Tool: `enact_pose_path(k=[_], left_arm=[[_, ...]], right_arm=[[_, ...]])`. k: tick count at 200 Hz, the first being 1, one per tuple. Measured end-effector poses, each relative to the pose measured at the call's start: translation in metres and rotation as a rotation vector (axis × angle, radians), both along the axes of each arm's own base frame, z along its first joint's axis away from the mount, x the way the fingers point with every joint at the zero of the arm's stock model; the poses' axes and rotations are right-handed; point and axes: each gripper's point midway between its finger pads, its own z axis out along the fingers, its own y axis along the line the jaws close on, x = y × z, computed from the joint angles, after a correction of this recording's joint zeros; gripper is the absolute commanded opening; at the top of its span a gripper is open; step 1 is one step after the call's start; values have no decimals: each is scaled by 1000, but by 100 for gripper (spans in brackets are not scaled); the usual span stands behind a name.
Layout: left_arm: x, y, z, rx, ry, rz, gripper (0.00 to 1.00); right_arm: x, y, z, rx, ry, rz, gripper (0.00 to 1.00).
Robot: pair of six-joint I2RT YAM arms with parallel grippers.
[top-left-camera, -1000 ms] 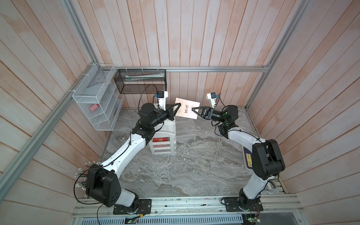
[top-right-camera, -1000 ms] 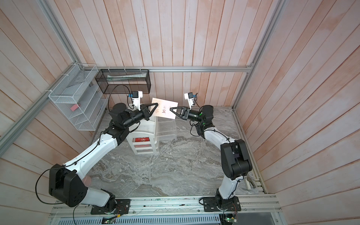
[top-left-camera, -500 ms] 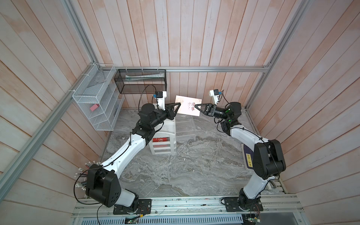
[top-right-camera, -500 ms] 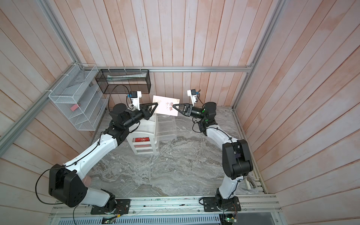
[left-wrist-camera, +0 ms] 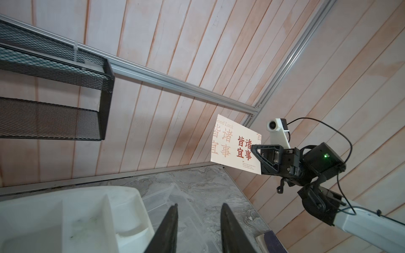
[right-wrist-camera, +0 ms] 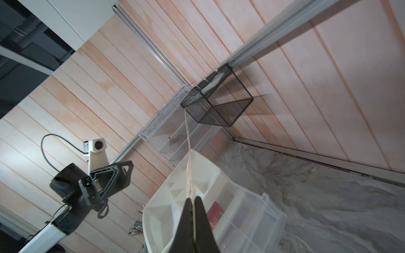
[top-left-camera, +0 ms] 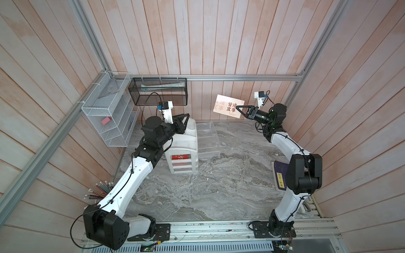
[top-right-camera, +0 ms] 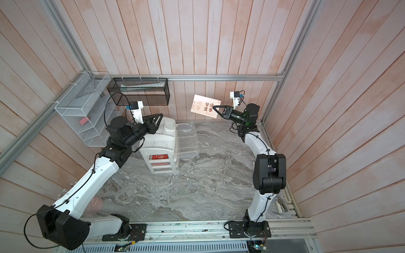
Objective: Take the postcards out of the drawer
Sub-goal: Place the postcard at the center of the board.
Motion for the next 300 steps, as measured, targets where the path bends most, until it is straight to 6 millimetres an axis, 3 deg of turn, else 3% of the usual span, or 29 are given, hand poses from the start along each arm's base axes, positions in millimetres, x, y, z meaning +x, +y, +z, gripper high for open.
enact_pose_path(k=[34,79,134,191,231,268,300], left_arm=[[-3,23,-8,56,60,79,36],[-14,37,-21,117,126,117,37],[-23,57,-25,137,163,156,36],[-25,60,-32,149,203,159,36],[-25,62,-34,150,211,163,36],[-25,61,-34,150,211,161,36],[-25,61,-35,150,213,160,36]], right_arm=[[50,-14,-47,-63,101,-65,0],[96,-17,-103,-133,200,-101,0],[126,-13,-168,-213,306,-105,0],[118,40,-243,-265,434,-16,0],[97,74,-273,-290,486,45,0],[79,77,-307,-300,564,61,1],[81,77,-304,-292,556,61,4]])
